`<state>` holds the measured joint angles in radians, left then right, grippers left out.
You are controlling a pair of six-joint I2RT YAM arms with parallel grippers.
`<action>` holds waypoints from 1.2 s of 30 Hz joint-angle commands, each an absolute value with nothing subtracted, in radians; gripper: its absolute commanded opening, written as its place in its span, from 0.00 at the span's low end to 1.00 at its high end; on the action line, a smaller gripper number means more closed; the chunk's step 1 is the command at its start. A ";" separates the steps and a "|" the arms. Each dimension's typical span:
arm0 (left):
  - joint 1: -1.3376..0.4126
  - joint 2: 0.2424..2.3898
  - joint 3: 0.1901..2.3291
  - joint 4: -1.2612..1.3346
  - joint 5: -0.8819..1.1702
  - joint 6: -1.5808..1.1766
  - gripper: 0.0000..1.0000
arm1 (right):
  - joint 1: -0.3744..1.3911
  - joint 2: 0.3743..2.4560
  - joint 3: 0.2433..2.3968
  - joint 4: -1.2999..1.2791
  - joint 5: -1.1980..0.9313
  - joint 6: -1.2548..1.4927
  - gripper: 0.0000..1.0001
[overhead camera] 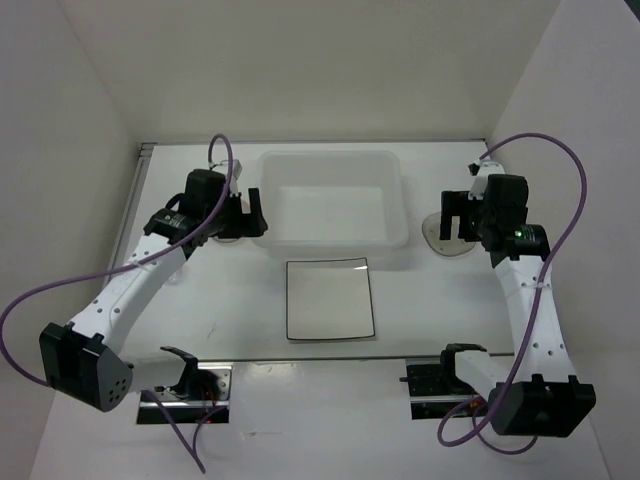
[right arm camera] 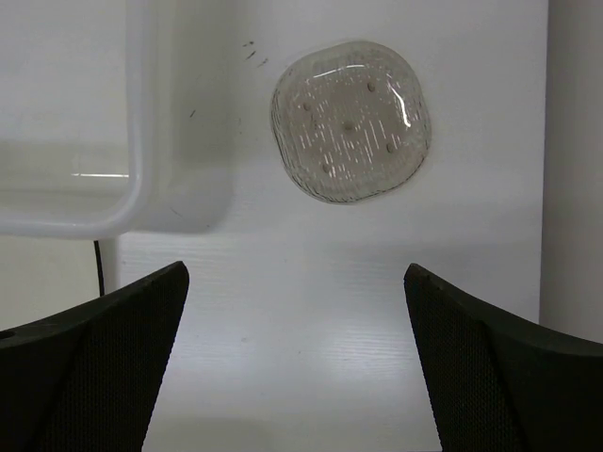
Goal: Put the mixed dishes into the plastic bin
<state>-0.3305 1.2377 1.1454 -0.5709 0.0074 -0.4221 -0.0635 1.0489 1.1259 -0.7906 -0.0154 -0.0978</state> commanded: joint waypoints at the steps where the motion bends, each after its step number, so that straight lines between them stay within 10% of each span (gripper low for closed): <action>1: -0.327 1.246 1.173 -0.535 0.040 -0.425 0.99 | -0.064 0.980 1.135 -0.796 -0.026 -0.097 1.00; 7: -0.327 1.255 1.143 -0.535 0.239 -0.416 0.99 | -0.052 0.864 1.114 -0.854 -0.470 -0.276 1.00; 17: -0.327 1.321 1.071 -0.525 0.269 -0.502 0.99 | 0.023 1.129 1.092 -0.792 -0.462 -0.169 0.98; 19: -0.327 1.382 1.126 -0.551 0.278 -0.502 0.99 | 0.014 1.190 1.092 -0.781 -0.453 -0.160 0.90; 21: -0.327 1.432 1.152 -0.551 0.297 -0.502 0.96 | 0.014 1.219 1.092 -0.790 -0.474 -0.169 0.59; 30: -0.318 1.393 1.077 -0.537 0.365 -0.492 0.20 | 0.057 1.270 1.083 -0.801 -0.494 -0.193 0.01; 36: -0.318 1.371 1.039 -0.537 0.402 -0.483 0.00 | 0.077 1.342 1.083 -0.782 -0.480 -0.183 0.00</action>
